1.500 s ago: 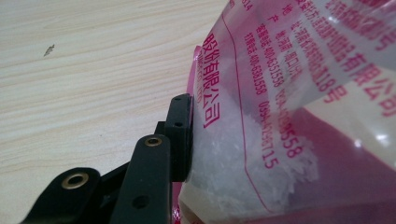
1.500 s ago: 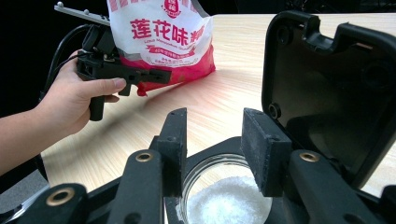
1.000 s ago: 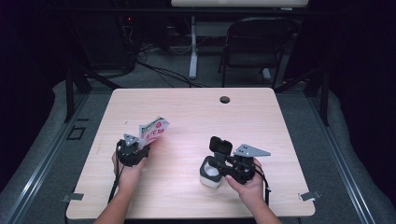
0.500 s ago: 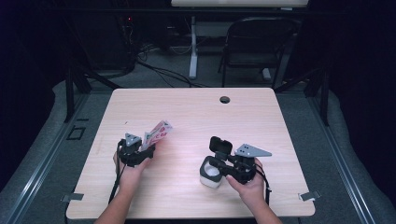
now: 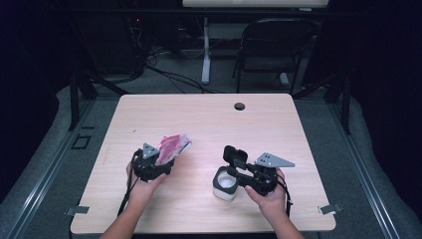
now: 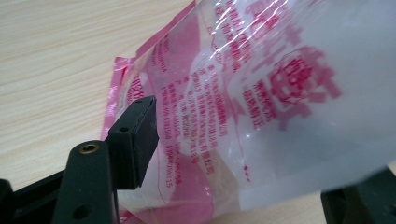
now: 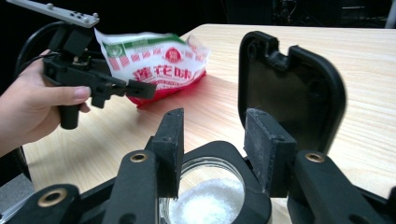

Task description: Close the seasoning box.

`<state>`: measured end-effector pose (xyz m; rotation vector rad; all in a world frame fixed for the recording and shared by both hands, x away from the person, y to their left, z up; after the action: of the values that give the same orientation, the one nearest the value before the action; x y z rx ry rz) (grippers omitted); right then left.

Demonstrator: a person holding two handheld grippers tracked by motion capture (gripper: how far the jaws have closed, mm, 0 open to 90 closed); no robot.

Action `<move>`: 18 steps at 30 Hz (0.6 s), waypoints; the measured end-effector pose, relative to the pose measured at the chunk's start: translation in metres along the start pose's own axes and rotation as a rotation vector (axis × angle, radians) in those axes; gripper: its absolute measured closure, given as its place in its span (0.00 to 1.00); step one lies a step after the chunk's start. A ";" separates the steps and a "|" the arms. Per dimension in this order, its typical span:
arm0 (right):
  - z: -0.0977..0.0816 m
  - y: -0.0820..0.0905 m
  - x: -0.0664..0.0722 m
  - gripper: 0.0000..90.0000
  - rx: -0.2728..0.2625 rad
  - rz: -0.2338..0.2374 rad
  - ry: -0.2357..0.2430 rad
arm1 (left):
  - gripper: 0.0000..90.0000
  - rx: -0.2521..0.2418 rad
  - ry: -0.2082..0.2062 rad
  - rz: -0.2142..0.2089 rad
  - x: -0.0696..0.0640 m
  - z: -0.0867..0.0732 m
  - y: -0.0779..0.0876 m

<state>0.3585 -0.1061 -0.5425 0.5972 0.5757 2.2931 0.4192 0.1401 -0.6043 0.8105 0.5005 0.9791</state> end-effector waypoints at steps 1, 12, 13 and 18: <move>0.000 0.000 0.000 0.64 -0.004 -0.003 -0.003 | 0.40 -0.006 -0.011 -0.002 -0.003 0.000 0.001; -0.005 0.005 -0.007 0.63 -0.001 -0.019 -0.018 | 0.42 -0.008 -0.083 -0.068 -0.029 -0.005 -0.003; -0.005 0.006 -0.007 0.63 0.000 -0.021 -0.017 | 0.42 0.001 -0.096 -0.064 -0.031 -0.006 -0.005; -0.005 0.010 -0.011 0.65 -0.003 -0.022 -0.026 | 0.42 0.001 -0.110 -0.060 -0.035 -0.008 -0.007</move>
<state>0.3583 -0.1217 -0.5436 0.6159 0.5640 2.2621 0.4002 0.1103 -0.6138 0.8405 0.4281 0.8743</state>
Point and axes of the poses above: each handheld gripper's, and its own axes: y roughly backward along the jaws, z roughly out of its top, x roughly to its left, the point moved 10 cm from there along -y, roughly forward along the jaws, and after that the axes turned 13 degrees about x, right-handed, at the moved point
